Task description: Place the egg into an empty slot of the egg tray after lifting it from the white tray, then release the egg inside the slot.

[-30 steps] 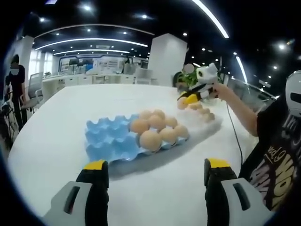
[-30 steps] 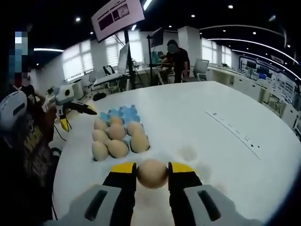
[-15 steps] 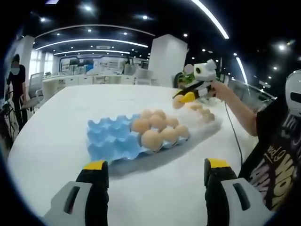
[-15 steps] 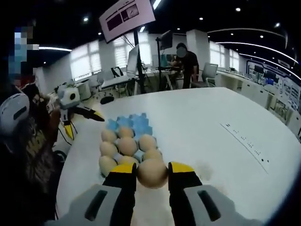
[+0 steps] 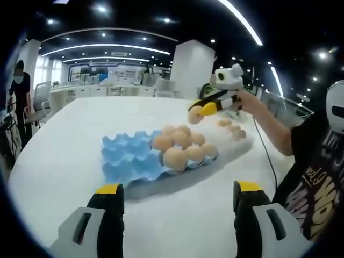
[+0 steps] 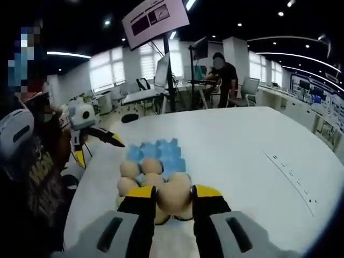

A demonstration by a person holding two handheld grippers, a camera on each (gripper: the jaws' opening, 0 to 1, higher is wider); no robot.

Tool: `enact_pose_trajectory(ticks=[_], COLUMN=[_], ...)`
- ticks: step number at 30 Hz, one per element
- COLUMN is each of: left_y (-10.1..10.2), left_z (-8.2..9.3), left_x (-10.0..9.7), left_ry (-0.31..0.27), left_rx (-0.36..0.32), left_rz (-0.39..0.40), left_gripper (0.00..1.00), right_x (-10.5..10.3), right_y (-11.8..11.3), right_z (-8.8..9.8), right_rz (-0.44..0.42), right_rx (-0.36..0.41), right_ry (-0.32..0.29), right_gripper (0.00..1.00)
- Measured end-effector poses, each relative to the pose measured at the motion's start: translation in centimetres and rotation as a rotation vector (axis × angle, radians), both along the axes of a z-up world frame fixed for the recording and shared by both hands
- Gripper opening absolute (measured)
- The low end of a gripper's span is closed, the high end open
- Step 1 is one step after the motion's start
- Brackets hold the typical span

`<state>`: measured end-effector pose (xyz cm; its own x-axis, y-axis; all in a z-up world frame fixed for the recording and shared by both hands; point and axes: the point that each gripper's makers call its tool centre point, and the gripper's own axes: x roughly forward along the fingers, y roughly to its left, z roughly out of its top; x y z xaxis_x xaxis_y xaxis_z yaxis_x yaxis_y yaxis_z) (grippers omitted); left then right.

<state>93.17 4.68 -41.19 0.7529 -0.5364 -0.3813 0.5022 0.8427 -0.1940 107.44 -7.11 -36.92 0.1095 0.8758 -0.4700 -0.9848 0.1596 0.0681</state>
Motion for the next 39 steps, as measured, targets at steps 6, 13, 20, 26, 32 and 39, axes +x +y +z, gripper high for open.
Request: enact_pose_trajectory(ticks=[6,13,20,26,32,39], left_y=[0.1,0.4,0.5,0.8,0.9,1.0], left_z=[-0.1,-0.1,-0.2,-0.3,-0.3,-0.5], left_x=[-0.1,-0.1,-0.1,-0.2,-0.2,-0.2], left_ry=[0.0,0.002,0.002,0.004,0.002,0.007], left_rx=[-0.003,-0.005,-0.008,-0.008,-0.012,-0.014], left_rz=[0.003,0.012,0.012,0.018,0.021,0.021], left_gripper=[0.85,0.85,0.85,0.85,0.85,0.85], right_x=[-0.2,-0.7,-0.4,-0.3,0.0,0.2], right_y=[1.4,3.3,4.8,5.9,6.6,7.5], right_z=[0.2,0.2,-0.3,-0.5,-0.6,-1.1], right_rz=[0.019,0.05,0.071,0.081,0.095,0.106], right_rx=[0.01,0.019,0.01,0.018,0.011,0.009], right_ry=[-0.003,0.005,0.011,0.028,0.029,0.043], right_gripper=[0.27,0.27,0.27,0.27,0.27,0.27])
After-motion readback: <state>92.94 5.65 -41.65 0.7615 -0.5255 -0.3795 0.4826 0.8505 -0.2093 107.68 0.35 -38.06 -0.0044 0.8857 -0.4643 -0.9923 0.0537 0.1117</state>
